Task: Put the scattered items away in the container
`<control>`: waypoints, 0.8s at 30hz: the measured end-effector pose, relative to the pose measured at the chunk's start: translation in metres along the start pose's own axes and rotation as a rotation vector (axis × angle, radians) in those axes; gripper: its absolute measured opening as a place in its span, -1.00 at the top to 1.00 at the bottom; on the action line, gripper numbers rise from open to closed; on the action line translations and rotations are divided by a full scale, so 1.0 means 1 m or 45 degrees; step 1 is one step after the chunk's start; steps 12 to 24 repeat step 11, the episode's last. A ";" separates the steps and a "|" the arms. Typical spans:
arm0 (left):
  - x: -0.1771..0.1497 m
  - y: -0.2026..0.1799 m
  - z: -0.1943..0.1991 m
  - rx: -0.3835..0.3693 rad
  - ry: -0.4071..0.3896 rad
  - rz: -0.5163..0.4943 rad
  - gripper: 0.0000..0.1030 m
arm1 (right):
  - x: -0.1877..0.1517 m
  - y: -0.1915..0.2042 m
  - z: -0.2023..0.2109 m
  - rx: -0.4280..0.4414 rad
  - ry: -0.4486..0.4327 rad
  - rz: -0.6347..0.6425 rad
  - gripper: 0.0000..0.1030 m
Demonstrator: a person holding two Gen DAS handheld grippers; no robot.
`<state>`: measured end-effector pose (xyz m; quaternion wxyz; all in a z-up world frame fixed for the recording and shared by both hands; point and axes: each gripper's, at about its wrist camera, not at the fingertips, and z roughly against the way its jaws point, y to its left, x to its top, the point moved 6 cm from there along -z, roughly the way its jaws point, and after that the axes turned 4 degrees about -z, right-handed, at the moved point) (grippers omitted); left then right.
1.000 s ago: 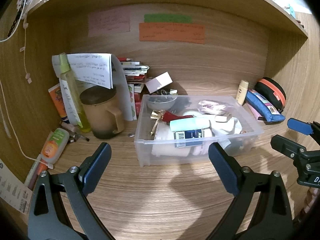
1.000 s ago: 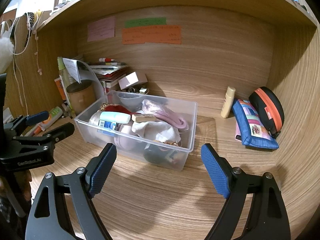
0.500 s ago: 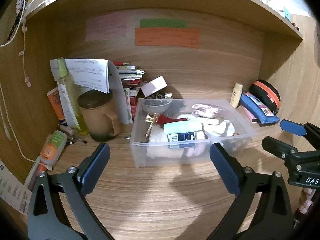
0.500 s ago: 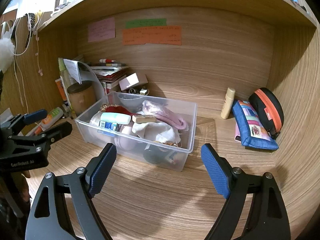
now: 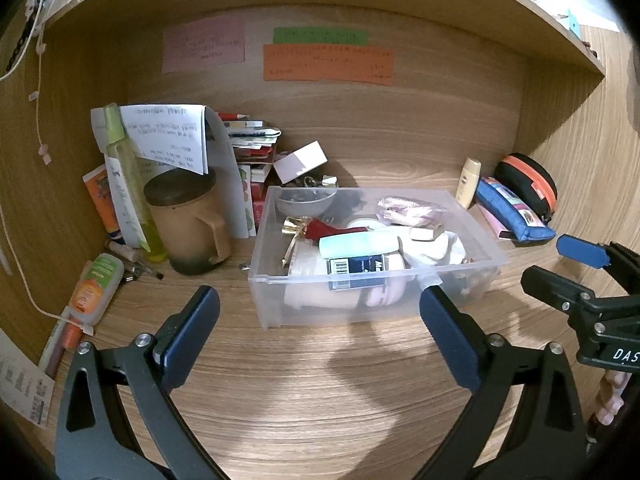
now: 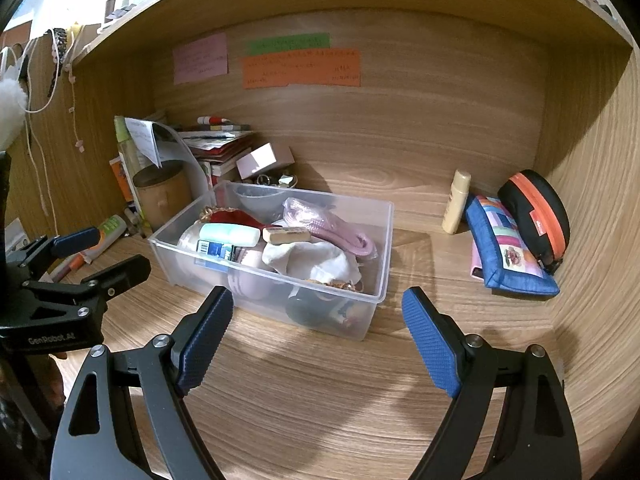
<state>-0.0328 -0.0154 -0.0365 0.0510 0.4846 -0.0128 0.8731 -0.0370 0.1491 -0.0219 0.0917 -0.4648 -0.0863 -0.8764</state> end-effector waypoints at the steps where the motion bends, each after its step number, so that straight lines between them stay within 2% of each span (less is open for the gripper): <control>1: 0.000 0.000 0.000 -0.001 0.000 0.003 -0.97 | 0.000 0.000 -0.001 0.001 0.002 0.000 -0.64; 24: -0.001 0.005 -0.002 0.003 0.004 0.023 -0.98 | 0.000 0.004 -0.003 0.006 0.010 0.006 -0.64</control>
